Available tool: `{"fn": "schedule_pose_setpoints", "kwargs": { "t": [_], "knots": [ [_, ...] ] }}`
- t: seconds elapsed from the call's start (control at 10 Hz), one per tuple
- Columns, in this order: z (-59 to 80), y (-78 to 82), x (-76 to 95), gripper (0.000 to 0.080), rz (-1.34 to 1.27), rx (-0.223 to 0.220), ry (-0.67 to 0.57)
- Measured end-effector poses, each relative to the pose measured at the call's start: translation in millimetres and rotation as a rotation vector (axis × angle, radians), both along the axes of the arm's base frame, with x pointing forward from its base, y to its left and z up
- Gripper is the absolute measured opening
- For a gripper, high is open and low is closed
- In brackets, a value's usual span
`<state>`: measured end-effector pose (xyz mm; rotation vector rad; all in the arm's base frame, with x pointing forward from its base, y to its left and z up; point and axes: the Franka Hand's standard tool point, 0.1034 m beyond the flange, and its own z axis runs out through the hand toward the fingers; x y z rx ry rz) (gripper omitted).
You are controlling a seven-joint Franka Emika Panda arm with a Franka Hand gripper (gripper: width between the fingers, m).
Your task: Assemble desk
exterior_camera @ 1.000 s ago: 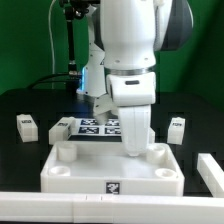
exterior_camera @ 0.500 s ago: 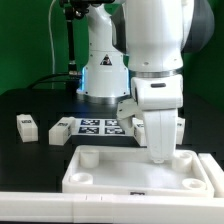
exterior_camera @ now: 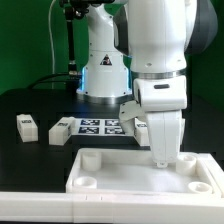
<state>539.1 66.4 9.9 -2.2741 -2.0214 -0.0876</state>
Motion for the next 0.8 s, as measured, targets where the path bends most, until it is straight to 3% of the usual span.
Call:
{"fn": "schedule_pose_setpoints", "kwargs": {
  "t": [0.1, 0.3, 0.4, 0.6, 0.8],
  "knots": [
    [0.0, -0.3, 0.0, 0.0240, -0.001, 0.000, 0.000],
    [7.1, -3.1, 2.2, 0.0560, -0.003, -0.004, -0.004],
    [15.1, -3.9, 4.1, 0.0622, -0.006, -0.006, -0.015],
    [37.9, -6.3, -0.6, 0.0644, -0.073, -0.017, -0.031],
    [56.1, -5.2, -21.2, 0.0648, -0.194, -0.030, -0.032]
  ]
}}
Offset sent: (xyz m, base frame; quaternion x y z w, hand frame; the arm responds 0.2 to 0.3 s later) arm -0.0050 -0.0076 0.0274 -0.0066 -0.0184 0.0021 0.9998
